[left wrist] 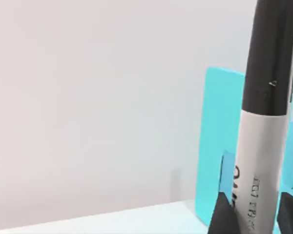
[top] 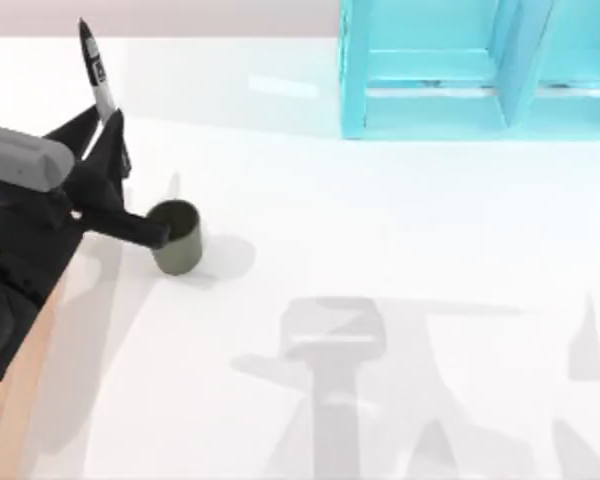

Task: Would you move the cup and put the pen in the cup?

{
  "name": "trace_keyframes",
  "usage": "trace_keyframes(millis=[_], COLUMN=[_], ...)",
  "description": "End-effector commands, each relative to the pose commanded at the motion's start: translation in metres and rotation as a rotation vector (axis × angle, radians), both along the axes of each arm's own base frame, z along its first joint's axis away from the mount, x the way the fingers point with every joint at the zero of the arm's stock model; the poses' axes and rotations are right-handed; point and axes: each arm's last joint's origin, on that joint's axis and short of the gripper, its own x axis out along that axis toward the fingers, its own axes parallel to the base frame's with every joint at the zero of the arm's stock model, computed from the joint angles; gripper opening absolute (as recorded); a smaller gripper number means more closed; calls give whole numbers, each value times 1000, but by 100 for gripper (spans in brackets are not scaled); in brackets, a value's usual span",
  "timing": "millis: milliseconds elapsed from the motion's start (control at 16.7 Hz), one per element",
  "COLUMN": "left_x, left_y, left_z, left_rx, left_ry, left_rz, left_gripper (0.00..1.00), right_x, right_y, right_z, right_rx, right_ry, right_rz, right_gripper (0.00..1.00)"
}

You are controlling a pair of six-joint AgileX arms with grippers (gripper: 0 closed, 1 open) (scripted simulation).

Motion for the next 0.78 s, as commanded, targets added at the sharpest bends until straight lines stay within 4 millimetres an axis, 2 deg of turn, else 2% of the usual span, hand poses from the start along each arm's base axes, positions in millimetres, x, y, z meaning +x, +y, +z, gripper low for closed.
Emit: trace_keyframes(millis=[360,780], left_x=[4,39], left_y=[-2,-15], left_z=[0,-14], left_rx=[0,1], left_ry=[-4,2], left_rz=[-4,0], left_gripper=[0,0], right_x=[0,0], right_y=[0,0], right_z=[0,0], right_rx=[0,0], right_ry=[0,0], right_rz=[0,0], right_gripper=[100,100])
